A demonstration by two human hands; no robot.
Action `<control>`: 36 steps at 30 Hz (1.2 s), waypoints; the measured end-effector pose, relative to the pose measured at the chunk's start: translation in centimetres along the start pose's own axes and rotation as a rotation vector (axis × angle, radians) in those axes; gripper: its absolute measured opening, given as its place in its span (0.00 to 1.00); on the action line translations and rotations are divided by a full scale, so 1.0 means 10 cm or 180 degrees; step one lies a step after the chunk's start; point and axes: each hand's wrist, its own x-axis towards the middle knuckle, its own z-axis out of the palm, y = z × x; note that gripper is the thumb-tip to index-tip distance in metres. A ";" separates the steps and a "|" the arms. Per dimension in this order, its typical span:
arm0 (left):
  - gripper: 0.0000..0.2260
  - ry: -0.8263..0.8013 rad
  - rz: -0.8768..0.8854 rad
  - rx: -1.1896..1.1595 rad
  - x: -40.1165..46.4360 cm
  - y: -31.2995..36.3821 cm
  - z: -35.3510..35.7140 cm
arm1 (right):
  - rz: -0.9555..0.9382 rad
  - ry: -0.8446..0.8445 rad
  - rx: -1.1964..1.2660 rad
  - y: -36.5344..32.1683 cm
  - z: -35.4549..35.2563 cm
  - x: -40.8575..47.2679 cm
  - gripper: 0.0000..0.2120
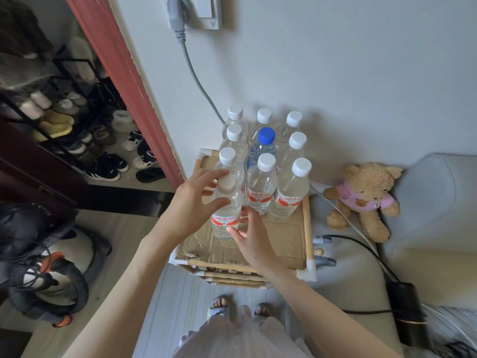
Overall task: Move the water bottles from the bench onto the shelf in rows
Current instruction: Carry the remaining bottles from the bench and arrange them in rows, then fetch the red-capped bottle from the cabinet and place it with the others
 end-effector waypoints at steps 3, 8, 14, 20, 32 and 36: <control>0.19 0.0115 0.0024 -0.0020 0.03 0.01 0.01 | -0.0017 -0.0010 -0.0027 0.00 0.01 0.01 0.21; 0.19 0.0133 0.0066 -0.0074 0.04 0.00 0.01 | 0.0018 0.0023 -0.0059 -0.02 0.00 0.04 0.21; 0.18 0.0164 0.0056 -0.0127 0.04 -0.02 0.02 | 0.0098 -0.0034 0.0018 -0.05 -0.04 0.04 0.21; 0.21 0.0165 0.0086 -0.0159 -0.01 -0.05 0.04 | 0.0344 -0.0215 0.0161 -0.07 -0.08 0.04 0.23; 0.26 0.0166 0.0146 0.0520 -0.45 -0.19 0.05 | -0.0542 -0.0229 -0.0946 -0.02 -0.44 -0.32 0.25; 0.30 0.0330 0.0158 0.1576 -1.13 -0.42 0.28 | -0.0987 -0.0777 -0.1598 0.03 -0.46 -0.51 0.28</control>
